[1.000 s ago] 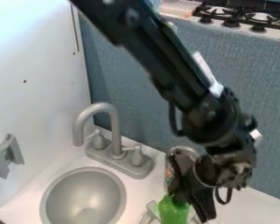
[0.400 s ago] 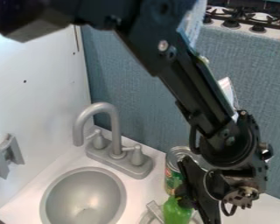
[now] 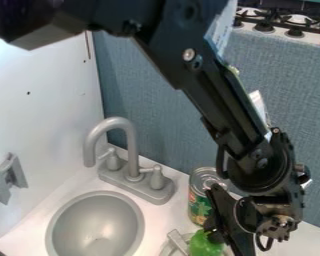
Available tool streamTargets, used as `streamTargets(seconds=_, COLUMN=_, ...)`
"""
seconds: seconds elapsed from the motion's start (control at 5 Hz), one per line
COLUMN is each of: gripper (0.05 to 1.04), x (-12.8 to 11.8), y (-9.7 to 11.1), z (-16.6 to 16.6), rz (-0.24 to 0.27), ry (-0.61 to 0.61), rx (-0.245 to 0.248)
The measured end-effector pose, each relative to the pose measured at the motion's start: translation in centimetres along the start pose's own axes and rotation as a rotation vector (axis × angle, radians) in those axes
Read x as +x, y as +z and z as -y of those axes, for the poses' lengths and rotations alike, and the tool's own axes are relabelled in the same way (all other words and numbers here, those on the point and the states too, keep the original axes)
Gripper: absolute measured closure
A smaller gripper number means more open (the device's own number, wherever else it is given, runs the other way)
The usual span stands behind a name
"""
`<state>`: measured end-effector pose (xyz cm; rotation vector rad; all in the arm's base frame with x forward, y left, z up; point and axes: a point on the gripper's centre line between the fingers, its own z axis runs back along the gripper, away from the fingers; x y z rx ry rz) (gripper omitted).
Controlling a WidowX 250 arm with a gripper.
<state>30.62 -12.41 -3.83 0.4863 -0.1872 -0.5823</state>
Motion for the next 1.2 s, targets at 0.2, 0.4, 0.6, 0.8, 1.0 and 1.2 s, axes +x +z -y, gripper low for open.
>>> streamTargets(seconds=0.2, gripper=0.732, x=-0.3, y=0.1, z=0.8, rz=-0.033, ry=0.012, rx=-0.055)
streamTargets(seconds=0.4, gripper=0.471, x=-1.4, y=0.3, z=0.7, rz=-0.071, ry=0.039, rx=-0.062)
streamTargets(seconds=0.6, gripper=0.185, x=-2.1, y=3.1, z=-0.7, rz=-0.031, ry=0.129, rx=-0.073)
streamTargets(seconds=0.8, gripper=0.077, x=-3.2, y=5.1, z=-0.7, rz=0.04, ry=0.182, rx=-0.142)
streamTargets(seconds=1.0, gripper=0.081, x=-3.3, y=7.0, z=0.0, rz=0.084, ry=0.21, rx=-0.257)
streamTargets(seconds=1.2, gripper=0.081, x=-3.4, y=8.2, z=1.7, rz=0.042, ry=0.181, rx=-0.387)
